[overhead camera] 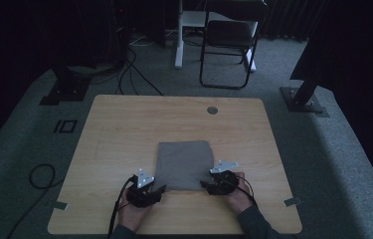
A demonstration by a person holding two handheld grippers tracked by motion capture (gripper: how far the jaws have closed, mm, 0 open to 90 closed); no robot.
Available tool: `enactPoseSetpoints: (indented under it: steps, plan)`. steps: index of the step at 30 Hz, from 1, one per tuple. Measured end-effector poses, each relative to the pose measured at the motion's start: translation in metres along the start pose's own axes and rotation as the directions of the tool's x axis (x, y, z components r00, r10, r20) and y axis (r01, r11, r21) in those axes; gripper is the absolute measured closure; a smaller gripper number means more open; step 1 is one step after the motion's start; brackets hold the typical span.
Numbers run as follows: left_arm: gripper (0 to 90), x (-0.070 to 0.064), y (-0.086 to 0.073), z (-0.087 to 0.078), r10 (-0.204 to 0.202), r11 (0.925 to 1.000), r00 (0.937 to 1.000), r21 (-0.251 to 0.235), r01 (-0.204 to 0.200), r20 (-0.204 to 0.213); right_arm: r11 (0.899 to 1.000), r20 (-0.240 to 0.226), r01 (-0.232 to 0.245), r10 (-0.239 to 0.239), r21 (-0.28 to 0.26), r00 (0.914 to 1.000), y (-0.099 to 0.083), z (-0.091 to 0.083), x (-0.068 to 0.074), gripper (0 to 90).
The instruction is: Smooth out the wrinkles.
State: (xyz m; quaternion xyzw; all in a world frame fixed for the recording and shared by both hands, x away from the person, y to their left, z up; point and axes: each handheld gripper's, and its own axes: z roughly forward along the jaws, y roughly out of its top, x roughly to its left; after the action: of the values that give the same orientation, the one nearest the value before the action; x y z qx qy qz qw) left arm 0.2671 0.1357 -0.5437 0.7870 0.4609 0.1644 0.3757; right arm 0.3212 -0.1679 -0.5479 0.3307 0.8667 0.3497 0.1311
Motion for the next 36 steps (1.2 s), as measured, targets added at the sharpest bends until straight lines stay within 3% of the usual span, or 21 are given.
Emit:
enactPoseSetpoints:
  steps: [3,5,8,10,17,22,30,36]
  plan:
    - [47.4,0.004,0.002,-0.005,-0.02,0.9992,0.9997,-0.036,0.02,0.012,1.0,0.006,-0.001,0.001,-0.005,1.0,0.001,0.002,0.0,42.8]
    - [46.9,0.0,0.004,-0.005,0.0,0.9985,0.9997,-0.055,0.001,0.024,1.0,0.014,-0.002,0.002,-0.002,0.9999,0.003,0.004,0.0,42.8]
    - [45.1,-0.006,0.007,0.005,0.046,0.9988,0.9989,-0.015,-0.046,0.0,1.0,0.02,-0.007,0.007,-0.009,0.9998,0.008,0.009,-0.002,42.8]
    - [45.6,-0.005,0.008,0.015,0.043,0.9989,0.9986,0.017,-0.043,-0.032,1.0,0.023,-0.011,0.011,-0.012,0.9997,0.012,0.013,-0.004,42.6]
    - [50.4,0.017,0.021,0.032,0.031,0.9992,0.9955,0.027,-0.029,-0.089,0.999,0.029,-0.025,0.026,-0.032,0.9992,0.027,0.03,-0.016,42.2]
    - [50.1,0.03,0.026,0.037,0.016,0.9997,0.9943,0.02,-0.014,-0.105,0.999,0.025,-0.021,0.022,-0.031,0.9994,0.04,0.042,-0.024,41.7]
    - [46.4,0.053,0.028,0.038,-0.018,0.9998,0.9955,0.012,0.019,-0.094,0.998,0.036,-0.043,0.044,-0.036,0.9984,0.051,0.052,-0.029,41.1]
    - [49.3,0.05,0.023,0.035,-0.014,0.9999,0.9965,0.004,0.014,-0.082,0.998,0.04,-0.046,0.048,-0.038,0.9981,0.046,0.049,-0.028,41.9]
